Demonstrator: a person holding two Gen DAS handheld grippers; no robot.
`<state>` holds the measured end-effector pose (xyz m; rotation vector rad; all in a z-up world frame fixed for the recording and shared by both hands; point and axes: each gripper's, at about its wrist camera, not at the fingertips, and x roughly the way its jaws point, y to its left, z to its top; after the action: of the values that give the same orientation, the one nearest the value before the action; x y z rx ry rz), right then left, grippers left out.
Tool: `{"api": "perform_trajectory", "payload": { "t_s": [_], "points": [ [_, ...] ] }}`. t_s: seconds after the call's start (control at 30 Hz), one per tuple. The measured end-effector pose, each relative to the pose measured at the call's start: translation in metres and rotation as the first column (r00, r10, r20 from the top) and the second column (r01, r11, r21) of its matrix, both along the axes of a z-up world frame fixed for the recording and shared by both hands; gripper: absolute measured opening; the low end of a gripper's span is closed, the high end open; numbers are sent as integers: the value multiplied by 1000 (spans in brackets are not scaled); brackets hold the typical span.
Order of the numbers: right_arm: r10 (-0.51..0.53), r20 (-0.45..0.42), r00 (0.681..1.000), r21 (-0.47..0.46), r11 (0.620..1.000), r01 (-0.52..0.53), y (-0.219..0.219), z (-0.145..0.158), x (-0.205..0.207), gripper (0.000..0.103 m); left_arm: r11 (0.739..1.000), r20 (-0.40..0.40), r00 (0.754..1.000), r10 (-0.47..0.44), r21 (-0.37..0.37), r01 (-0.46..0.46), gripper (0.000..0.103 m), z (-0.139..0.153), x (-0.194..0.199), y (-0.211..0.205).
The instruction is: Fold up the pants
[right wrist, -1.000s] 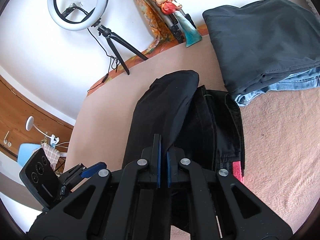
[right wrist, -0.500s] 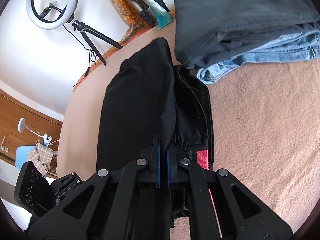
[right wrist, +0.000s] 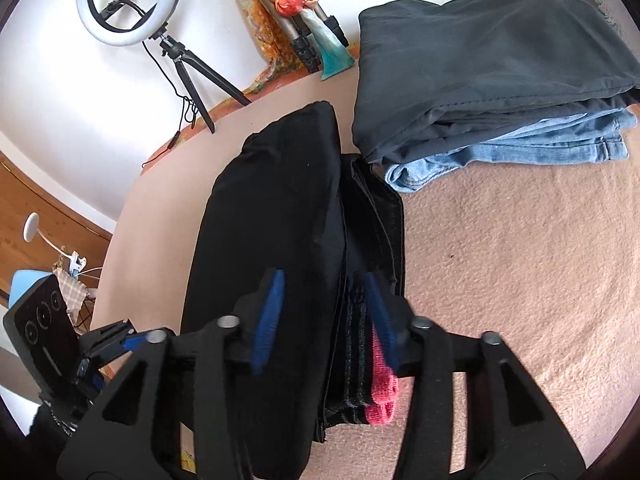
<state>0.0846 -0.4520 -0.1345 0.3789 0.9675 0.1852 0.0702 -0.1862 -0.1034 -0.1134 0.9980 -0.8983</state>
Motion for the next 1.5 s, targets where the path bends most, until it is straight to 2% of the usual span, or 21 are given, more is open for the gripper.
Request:
{"api": "perform_trajectory", "payload": {
  "t_s": [0.03, 0.13, 0.2, 0.3, 0.33, 0.43, 0.57, 0.63, 0.83, 0.97, 1.07, 1.1, 1.13, 1.17, 1.23, 1.27, 1.3, 1.43, 1.5],
  "points": [
    [1, 7, 1000, 0, 1000, -1, -1, 0, -1, 69, 999, -27, 999, 32, -16, -32, 63, -1, 6, 5],
    [14, -14, 1000, 1, 1000, -14, -6, -5, -2, 71, 993, -112, 989, 99, -56, -106, 63, -7, 21, 17],
    [19, -31, 999, 40, 999, -18, -12, -10, -2, 73, 989, -146, 982, 123, -61, -133, 63, -14, 28, 20],
    [31, -47, 998, 133, 991, -25, -19, -19, 0, 79, 987, -194, 972, 131, -67, -146, 63, -23, 35, 18],
    [32, -53, 998, 146, 989, -24, -20, -22, 0, 82, 986, -214, 968, 131, -71, -149, 63, -27, 37, 17],
    [18, -80, 997, 176, 984, -3, -28, -33, 4, 82, 986, -259, 958, 125, -71, -148, 63, -36, 41, 14],
    [31, -81, 996, 272, 962, -8, -37, -39, 5, 84, 988, -244, 962, 120, -65, -139, 63, -37, 44, 5],
    [59, -80, 995, 344, 939, -28, -39, -44, 6, 85, 989, -237, 964, 119, -60, -136, 63, -36, 46, 2],
    [98, -73, 992, 381, 922, -63, -39, -48, 7, 86, 989, -218, 970, 109, -76, -129, 65, -37, 49, -6],
    [105, -67, 992, 459, 886, -62, -41, -53, 9, 86, 984, -232, 966, 116, -105, -143, 65, -39, 52, -8],
    [138, -55, 989, 477, 874, -95, -34, -49, 10, 83, 983, -253, 960, 116, -106, -147, 65, -38, 56, -7],
    [177, -47, 983, 503, 855, -130, -28, -48, 10, 76, 982, -259, 959, 118, -112, -151, 65, -39, 58, -7],
    [190, -43, 981, 495, 857, -145, -24, -45, 10, 73, 981, -261, 958, 119, -117, -154, 65, -39, 58, -7],
    [193, -41, 980, 455, 877, -154, -20, -41, 9, 72, 981, -257, 959, 120, -118, -154, 65, -39, 58, -7],
    [186, -74, 980, 356, 923, -148, -13, -41, 10, 60, 983, -233, 965, 119, -110, -148, 65, -38, 56, -10],
    [173, -91, 981, 318, 938, -136, -11, -42, 10, 57, 983, -226, 967, 120, -106, -147, 65, -37, 55, -11],
    [159, -104, 982, 286, 950, -124, -9, -45, 10, 50, 983, -225, 967, 122, -106, -148, 65, -37, 55, -11],
    [123, -95, 988, 195, 975, -103, 0, -40, 9, 41, 980, -245, 960, 138, -109, -169, 63, -38, 57, -10],
    [111, -82, 990, 159, 982, -97, 6, -39, 7, 40, 977, -260, 955, 145, -112, -179, 62, -36, 58, -9]
  ]
}}
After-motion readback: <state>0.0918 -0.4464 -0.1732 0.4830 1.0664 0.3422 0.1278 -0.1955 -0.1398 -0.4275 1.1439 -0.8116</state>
